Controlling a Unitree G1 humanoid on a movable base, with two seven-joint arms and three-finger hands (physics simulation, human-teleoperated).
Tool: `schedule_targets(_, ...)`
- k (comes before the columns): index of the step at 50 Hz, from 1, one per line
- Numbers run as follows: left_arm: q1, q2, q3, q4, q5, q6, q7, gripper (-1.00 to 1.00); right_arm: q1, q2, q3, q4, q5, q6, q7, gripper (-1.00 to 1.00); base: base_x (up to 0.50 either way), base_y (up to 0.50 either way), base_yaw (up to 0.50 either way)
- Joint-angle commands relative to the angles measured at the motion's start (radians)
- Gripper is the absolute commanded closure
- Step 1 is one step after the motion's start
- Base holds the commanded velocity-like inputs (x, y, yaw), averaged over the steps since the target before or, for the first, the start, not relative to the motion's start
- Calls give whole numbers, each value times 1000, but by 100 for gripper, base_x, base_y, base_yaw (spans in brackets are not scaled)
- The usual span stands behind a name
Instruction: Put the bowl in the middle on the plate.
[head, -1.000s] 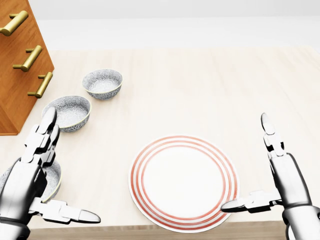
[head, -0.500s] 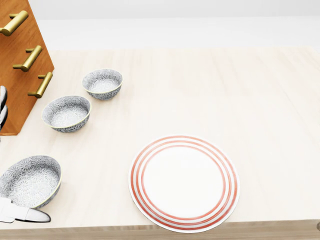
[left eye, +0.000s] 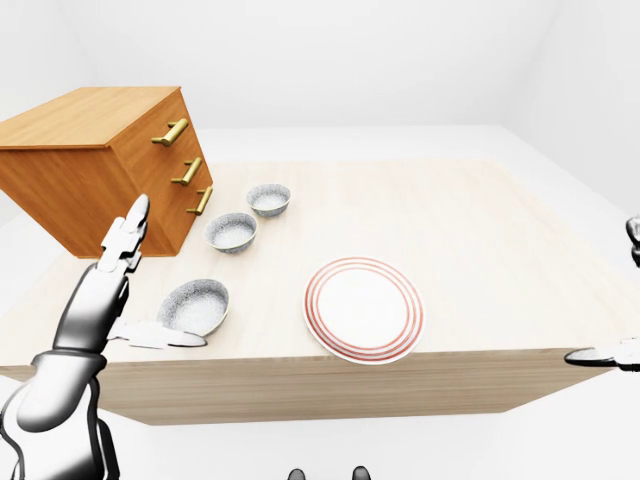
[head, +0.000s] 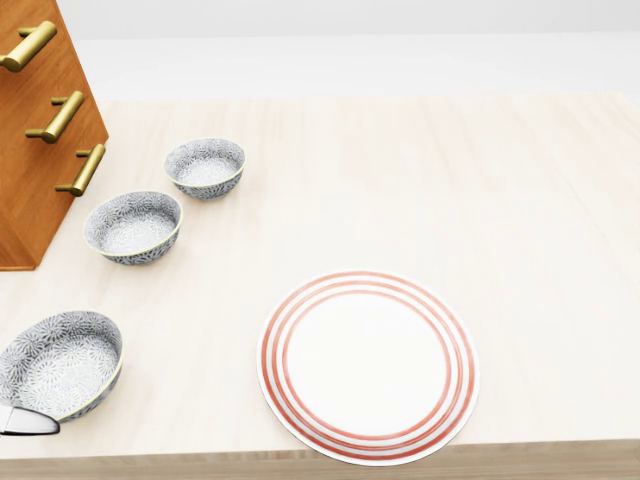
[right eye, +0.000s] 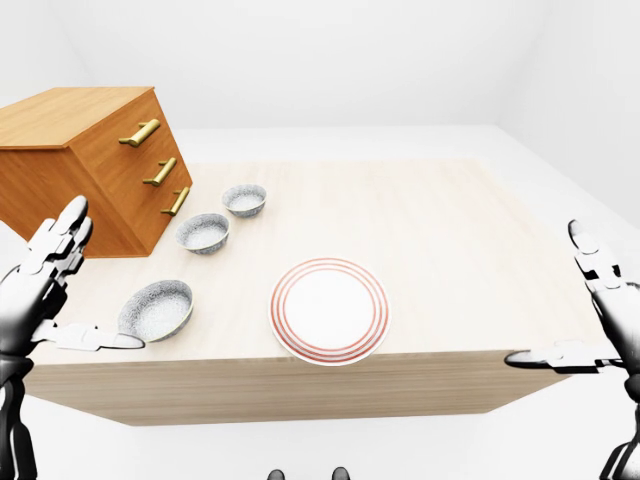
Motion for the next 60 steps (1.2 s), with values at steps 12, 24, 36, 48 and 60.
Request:
schedule_targets(12, 15, -17, -11, 21, 13, -8, 20, -100, 55, 153, 88, -83, 68, 0, -54, -100, 0, 0, 0)
schedule_targets(24, 15, -17, -11, 21, 12, -8, 20, -100, 56, 152, 90, -83, 69, 0, -56, -100, 0, 0, 0)
schedule_targets(36, 15, -17, -11, 21, 12, -8, 20, -100, 57, 152, 90, -83, 70, 0, -57, -100, 0, 0, 0)
schedule_targets(48, 17, -22, -24, 32, 18, -22, 26, -100, 65, 158, 67, -94, 123, 0, -30, -100, 0, 0, 0)
schedule_targets(60, 26, -32, -33, 46, 22, -42, 35, -100, 68, 159, 71, -87, 118, 0, -32, -100, 0, 0, 0)
